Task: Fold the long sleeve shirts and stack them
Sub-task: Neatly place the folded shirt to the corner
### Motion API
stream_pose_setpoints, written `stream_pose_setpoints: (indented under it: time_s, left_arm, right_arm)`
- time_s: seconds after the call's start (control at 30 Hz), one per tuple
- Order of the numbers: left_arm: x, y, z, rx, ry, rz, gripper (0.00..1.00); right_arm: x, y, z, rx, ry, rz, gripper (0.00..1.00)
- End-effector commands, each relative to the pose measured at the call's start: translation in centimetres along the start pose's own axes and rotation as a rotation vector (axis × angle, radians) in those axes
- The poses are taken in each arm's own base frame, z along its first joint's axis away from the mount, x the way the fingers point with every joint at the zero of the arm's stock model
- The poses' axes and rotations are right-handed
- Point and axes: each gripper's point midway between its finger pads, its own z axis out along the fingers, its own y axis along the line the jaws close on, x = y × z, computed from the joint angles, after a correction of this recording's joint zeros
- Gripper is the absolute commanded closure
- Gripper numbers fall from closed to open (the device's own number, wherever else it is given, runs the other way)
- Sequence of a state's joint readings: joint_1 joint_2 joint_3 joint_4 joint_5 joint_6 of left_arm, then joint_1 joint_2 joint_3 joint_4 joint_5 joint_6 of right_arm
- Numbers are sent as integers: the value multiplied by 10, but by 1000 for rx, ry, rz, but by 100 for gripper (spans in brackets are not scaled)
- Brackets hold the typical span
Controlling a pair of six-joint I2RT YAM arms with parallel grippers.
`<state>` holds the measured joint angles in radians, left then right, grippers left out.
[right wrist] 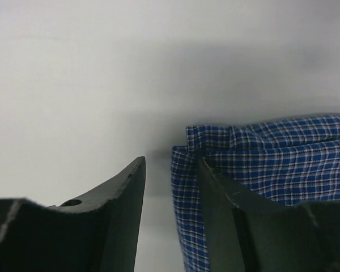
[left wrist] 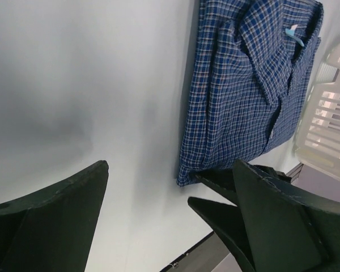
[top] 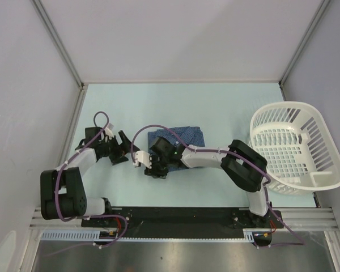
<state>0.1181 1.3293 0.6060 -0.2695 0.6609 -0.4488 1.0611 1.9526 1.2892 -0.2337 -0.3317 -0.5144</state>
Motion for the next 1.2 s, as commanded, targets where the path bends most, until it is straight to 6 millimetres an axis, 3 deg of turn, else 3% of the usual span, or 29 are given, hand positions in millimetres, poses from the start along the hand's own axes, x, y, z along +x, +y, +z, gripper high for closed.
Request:
stream_pose_setpoints:
  time_s: [0.0, 0.03, 0.13, 0.17, 0.27, 0.33, 0.53, 0.57, 0.63, 0.8, 1.17]
  left_arm:
    - [-7, -3, 4, 14, -5, -21, 4]
    - [-5, -1, 5, 11, 0, -24, 4]
    - [1, 2, 7, 10, 11, -38, 4]
    - [4, 3, 8, 10, 16, -39, 5]
    - [9, 3, 11, 18, 22, -36, 5]
    - [12, -3, 14, 46, 31, -25, 4]
    - [17, -30, 24, 150, 30, -5, 1]
    - [10, -36, 26, 179, 1, 14, 1]
    - [19, -48, 32, 211, 26, 4, 1]
    - [14, -72, 40, 318, 12, 10, 1]
    - [36, -69, 67, 308, 105, -118, 1]
  right_arm:
    - [10, -19, 13, 71, 1, -50, 55]
    - [14, -17, 14, 63, 9, -56, 58]
    - [16, -14, 13, 56, 11, -65, 83]
    - [16, -14, 11, 57, 9, -66, 99]
    - [5, -21, 3, 73, -25, -64, 100]
    - [-14, -28, -13, 84, -91, -45, 100]
    - [-55, -41, -54, 83, -232, -15, 100]
    - [-55, -40, -56, 74, -232, -8, 100]
    - [-59, -37, -59, 54, -249, -6, 100]
    - [-58, -33, -58, 28, -247, 19, 100]
    - [-68, -41, -53, 50, -266, 53, 100]
